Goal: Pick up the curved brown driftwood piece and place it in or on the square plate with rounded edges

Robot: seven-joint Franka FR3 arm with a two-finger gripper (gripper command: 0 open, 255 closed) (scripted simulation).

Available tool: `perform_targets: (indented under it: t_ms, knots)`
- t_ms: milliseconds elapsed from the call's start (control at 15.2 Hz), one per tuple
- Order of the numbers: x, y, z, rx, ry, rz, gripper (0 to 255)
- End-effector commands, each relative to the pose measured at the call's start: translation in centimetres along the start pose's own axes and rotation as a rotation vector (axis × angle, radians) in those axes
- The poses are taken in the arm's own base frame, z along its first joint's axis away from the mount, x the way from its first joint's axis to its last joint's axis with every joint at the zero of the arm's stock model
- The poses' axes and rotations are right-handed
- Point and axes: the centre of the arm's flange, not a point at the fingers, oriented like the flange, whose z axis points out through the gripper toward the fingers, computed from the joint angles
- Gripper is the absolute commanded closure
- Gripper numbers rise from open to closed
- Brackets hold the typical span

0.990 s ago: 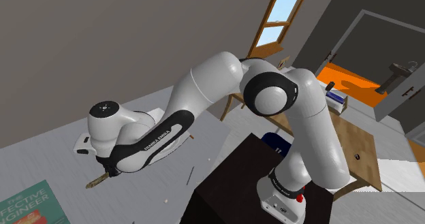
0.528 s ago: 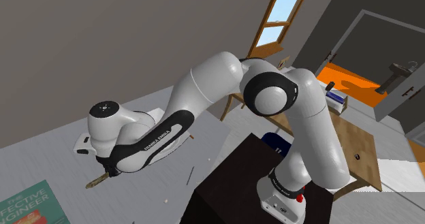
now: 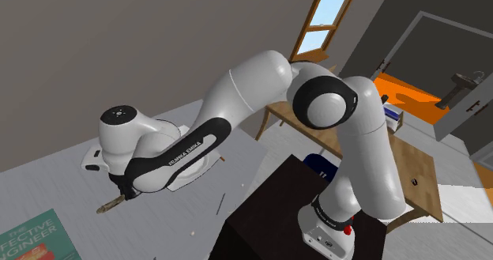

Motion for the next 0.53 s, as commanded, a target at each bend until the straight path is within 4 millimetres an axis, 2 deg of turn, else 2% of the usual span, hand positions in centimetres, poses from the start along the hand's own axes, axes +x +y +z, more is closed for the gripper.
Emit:
perform_targets:
  t_ms: [0, 462]
  knots:
    - [-0.1, 0.1, -1.1, 0.000, 0.000, 0.000, 255]
    - [0.0, 0.3, -4.8, 0.000, 0.000, 0.000, 255]
